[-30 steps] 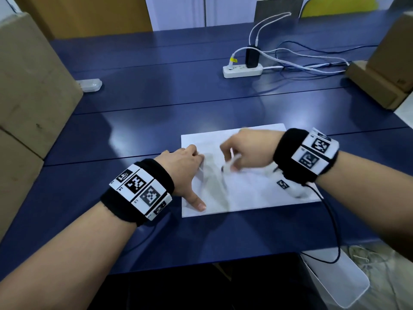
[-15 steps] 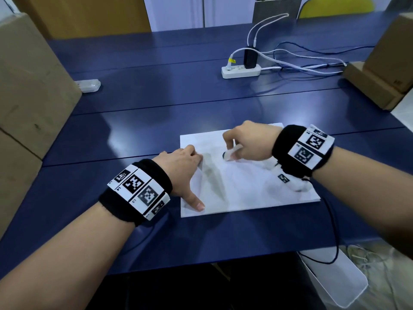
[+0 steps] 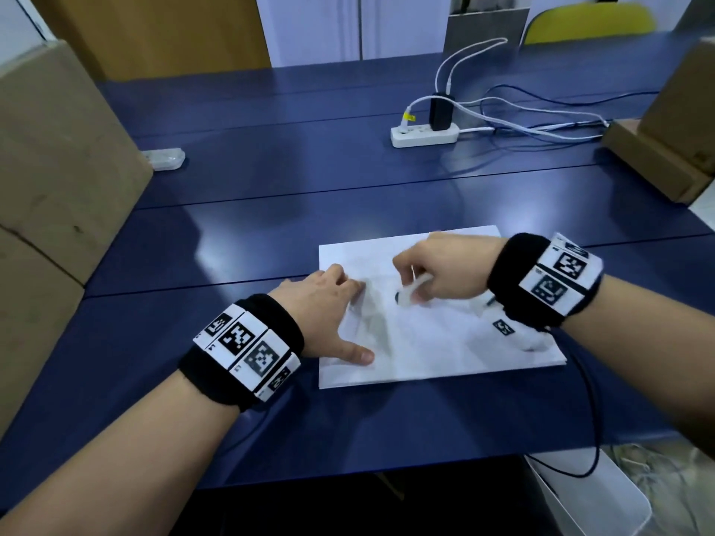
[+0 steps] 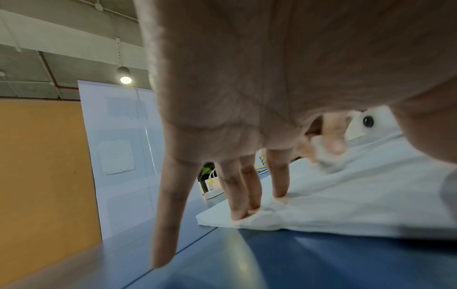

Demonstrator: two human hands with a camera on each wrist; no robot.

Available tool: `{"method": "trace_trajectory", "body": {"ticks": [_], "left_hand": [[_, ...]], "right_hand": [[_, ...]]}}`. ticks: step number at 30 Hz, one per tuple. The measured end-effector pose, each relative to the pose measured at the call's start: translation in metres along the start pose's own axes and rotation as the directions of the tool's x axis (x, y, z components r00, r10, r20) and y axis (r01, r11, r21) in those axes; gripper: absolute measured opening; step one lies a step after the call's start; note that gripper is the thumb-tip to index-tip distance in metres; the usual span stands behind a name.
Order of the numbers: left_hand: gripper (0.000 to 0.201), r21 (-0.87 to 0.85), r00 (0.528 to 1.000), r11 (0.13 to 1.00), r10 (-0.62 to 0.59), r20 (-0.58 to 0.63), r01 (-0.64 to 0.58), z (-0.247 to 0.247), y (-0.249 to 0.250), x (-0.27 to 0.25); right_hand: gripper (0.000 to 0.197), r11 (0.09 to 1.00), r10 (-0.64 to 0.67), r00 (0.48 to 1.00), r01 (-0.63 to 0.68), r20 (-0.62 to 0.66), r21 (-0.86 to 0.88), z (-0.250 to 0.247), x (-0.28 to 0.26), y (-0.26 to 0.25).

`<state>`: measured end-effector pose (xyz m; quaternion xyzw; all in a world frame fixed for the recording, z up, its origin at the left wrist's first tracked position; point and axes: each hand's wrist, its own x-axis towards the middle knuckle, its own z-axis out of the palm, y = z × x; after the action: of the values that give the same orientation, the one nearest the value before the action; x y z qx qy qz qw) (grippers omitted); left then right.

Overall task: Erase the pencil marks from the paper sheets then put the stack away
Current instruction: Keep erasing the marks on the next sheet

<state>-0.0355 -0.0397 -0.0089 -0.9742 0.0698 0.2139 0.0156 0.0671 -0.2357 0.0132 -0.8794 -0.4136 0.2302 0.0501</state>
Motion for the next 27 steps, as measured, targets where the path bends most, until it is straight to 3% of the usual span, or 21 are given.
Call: {"method": "trace_trajectory", "body": {"ticks": [3,4,6,8,10,13,15,17,20,22,27], "left_hand": [[0.110,0.040,1.000,0.999,-0.002,0.022,0.001,-0.002,0.004,0.002],[0.108,0.051,1.000,0.999,-0.005,0.031,0.003,-0.005,0.006,0.003],[0.102,0.067,0.999,0.998,-0.015,0.038,0.013,-0.007,0.008,0.005],[0.099,0.074,0.999,0.997,-0.025,0.040,0.022,-0.009,0.010,0.006],[0.099,0.080,0.999,0.996,-0.031,0.039,0.027,-0.009,0.010,0.006],[0.101,0.072,0.999,0.997,-0.030,0.027,0.028,-0.008,0.009,0.005],[0.104,0.071,0.999,0.997,-0.026,0.030,0.023,-0.008,0.009,0.005],[0.104,0.073,0.999,0.997,-0.022,0.026,0.020,-0.008,0.009,0.005],[0.100,0.069,1.000,0.997,-0.023,0.016,0.022,-0.008,0.009,0.003],[0.100,0.068,1.000,0.997,-0.025,0.016,0.024,-0.008,0.009,0.002],[0.104,0.064,0.999,0.998,-0.016,0.030,0.014,-0.009,0.008,0.003]], "right_hand": [[0.015,0.997,-0.083,0.968,0.078,0.236,0.028,0.011,-0.009,-0.009],[0.015,0.996,-0.087,0.967,0.084,0.239,0.021,0.011,-0.008,-0.010],[0.015,0.998,-0.056,0.993,0.058,0.100,-0.018,0.007,-0.001,-0.006],[0.019,0.997,0.059,0.996,-0.063,-0.071,-0.047,-0.001,0.005,-0.002],[0.020,0.993,0.095,0.988,-0.103,-0.126,-0.058,-0.003,0.005,0.001],[0.016,0.998,-0.059,0.996,0.061,0.072,-0.022,0.003,-0.007,-0.003],[0.023,0.994,-0.112,0.964,0.111,0.242,0.019,0.009,-0.015,-0.010],[0.018,0.993,-0.120,0.973,0.118,0.199,0.020,0.009,-0.012,-0.010],[0.016,0.999,0.035,0.998,-0.036,-0.051,-0.016,-0.001,-0.001,-0.001],[0.018,0.997,0.069,0.991,-0.071,-0.115,-0.013,0.000,0.002,0.003],[0.017,0.992,-0.125,0.989,0.125,0.075,0.005,0.009,-0.013,-0.008]]}}
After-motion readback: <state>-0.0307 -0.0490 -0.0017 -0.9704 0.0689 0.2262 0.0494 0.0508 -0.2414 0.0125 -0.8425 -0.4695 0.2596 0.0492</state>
